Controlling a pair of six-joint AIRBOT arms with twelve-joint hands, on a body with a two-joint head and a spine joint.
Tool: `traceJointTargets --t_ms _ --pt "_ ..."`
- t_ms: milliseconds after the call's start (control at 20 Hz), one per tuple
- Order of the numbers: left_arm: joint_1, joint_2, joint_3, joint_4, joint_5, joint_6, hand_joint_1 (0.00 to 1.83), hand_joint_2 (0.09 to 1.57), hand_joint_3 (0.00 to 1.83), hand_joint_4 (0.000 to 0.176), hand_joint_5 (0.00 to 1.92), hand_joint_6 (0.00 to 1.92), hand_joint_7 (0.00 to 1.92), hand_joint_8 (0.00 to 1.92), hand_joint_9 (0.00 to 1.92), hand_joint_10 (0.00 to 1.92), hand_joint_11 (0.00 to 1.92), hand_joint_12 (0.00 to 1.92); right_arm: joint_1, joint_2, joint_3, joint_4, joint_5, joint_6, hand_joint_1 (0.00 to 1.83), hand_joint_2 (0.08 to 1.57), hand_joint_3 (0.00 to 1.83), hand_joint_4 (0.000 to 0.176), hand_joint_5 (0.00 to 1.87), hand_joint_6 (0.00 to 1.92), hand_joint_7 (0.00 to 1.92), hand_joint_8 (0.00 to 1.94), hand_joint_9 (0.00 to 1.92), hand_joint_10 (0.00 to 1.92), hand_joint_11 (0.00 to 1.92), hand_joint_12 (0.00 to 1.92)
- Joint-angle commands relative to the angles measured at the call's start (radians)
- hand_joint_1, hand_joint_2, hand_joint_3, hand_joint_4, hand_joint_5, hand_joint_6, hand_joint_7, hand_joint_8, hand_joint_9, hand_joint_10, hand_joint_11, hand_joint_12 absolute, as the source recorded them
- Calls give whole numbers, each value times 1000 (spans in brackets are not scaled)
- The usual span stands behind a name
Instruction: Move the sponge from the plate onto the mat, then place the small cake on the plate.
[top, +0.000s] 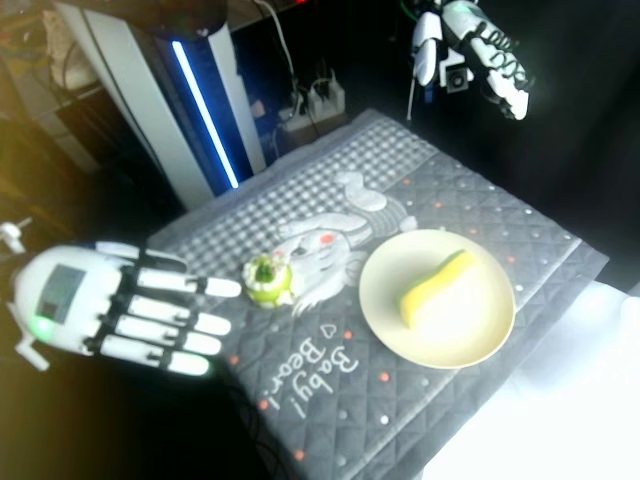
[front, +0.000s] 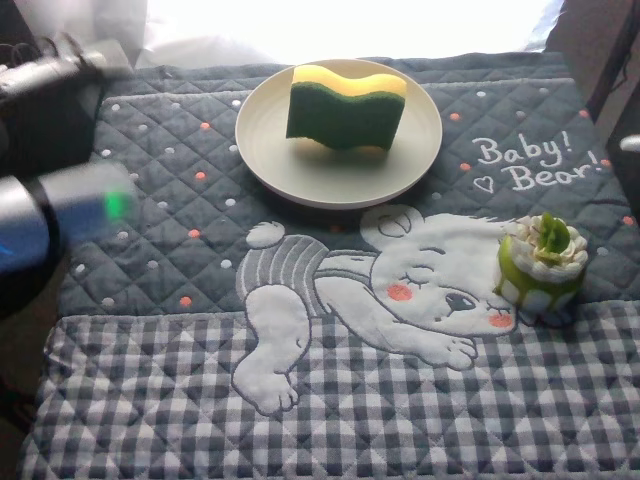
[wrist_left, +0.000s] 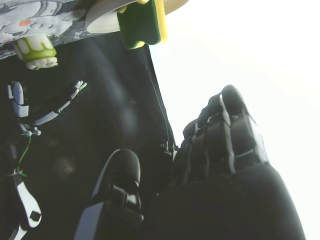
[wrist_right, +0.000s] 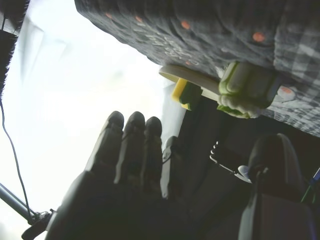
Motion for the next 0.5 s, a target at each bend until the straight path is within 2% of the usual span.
traceJointTargets --t_ms 0,50,100,150,200,250,300,350,400,450 --pt "-18 -8 11 -16 -110 -18 760 1036 1 27 513 5 299 5 257 17 0 765 12 2 3 35 111 -1 879 1087 15 0 396 8 406 9 377 22 94 596" --pt "-31 -22 27 -18 -102 -27 765 1028 0 29 518 5 305 6 258 14 0 763 12 0 3 35 111 -1 853 1094 14 0 392 4 406 7 380 18 96 592" --pt "-40 -28 33 -19 -97 -27 807 1012 0 15 522 3 294 1 241 4 0 706 12 -1 3 35 111 -1 851 1111 1 0 388 1 387 5 358 4 95 539" --pt "-71 -46 54 -15 -78 -27 826 1004 0 31 522 2 299 3 238 2 0 691 13 -1 3 32 111 -1 836 1107 0 7 382 0 383 3 360 3 101 522" --pt "-121 -72 82 -1 -41 -27 865 986 0 61 498 1 304 2 204 1 0 574 19 -1 2 26 112 0 811 1105 0 12 375 0 380 1 360 2 115 525" --pt "-195 -110 123 26 30 -27 904 967 0 67 493 0 299 0 189 0 0 499 29 0 2 16 121 0 807 1094 0 23 362 0 378 0 357 1 115 529" --pt "-273 -153 170 55 104 -27 886 972 0 28 437 0 256 0 163 1 0 420 37 3 0 7 139 0 671 1057 2 78 280 0 307 0 313 0 22 599" --pt "-343 -196 216 85 189 -27 882 973 0 19 423 0 246 0 157 1 0 400 46 7 -3 -3 157 0 641 1050 3 89 261 0 290 0 301 0 4 615" --pt "-410 -237 262 116 264 -27 852 960 0 47 394 0 212 0 112 0 0 331 55 9 -5 -14 170 0 606 1023 0 111 168 0 197 0 216 0 0 436" --pt "-471 -279 307 145 343 -26 820 932 0 49 393 2 216 4 112 3 0 322 66 9 -5 -25 178 -1 585 988 0 153 75 1 92 5 116 2 0 221"
